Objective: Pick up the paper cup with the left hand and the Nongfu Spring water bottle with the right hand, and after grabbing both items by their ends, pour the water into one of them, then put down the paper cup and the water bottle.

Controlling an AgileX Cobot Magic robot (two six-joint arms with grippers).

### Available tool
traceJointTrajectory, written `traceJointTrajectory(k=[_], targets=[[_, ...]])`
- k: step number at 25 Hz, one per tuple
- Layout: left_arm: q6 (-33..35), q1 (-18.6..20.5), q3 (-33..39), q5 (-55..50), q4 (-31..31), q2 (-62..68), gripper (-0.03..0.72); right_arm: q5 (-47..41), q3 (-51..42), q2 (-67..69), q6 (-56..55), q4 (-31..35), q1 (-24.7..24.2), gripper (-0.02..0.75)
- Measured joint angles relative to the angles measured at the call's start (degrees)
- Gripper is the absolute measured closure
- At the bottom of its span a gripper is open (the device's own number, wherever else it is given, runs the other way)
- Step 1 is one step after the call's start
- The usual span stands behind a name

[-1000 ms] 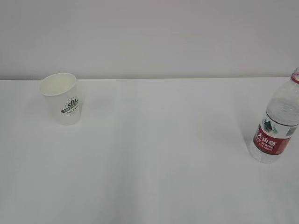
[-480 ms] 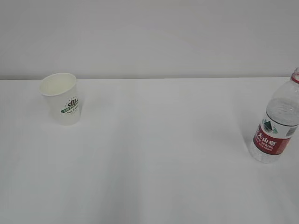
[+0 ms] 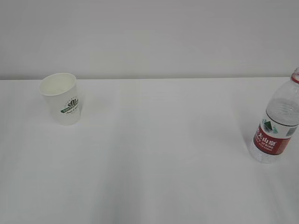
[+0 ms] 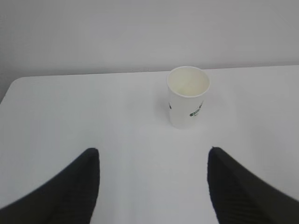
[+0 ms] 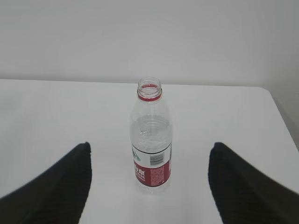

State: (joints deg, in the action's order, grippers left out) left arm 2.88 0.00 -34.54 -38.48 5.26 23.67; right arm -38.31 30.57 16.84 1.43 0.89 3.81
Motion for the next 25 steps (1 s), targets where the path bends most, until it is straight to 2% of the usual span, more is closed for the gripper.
traceJointTrajectory(k=[14, 25], targets=[[0.0, 0.0, 0.0, 11.6, -2.6, 10.6, 0.165, 8.6, 0.0, 12.0, 4.7, 0.1, 0.0, 0.15], [0.0, -2.0, 0.0, 16.9, -3.6, 21.1, 0.169, 21.9, -4.9, 14.6, 5.4, 0.1, 0.0, 0.15]])
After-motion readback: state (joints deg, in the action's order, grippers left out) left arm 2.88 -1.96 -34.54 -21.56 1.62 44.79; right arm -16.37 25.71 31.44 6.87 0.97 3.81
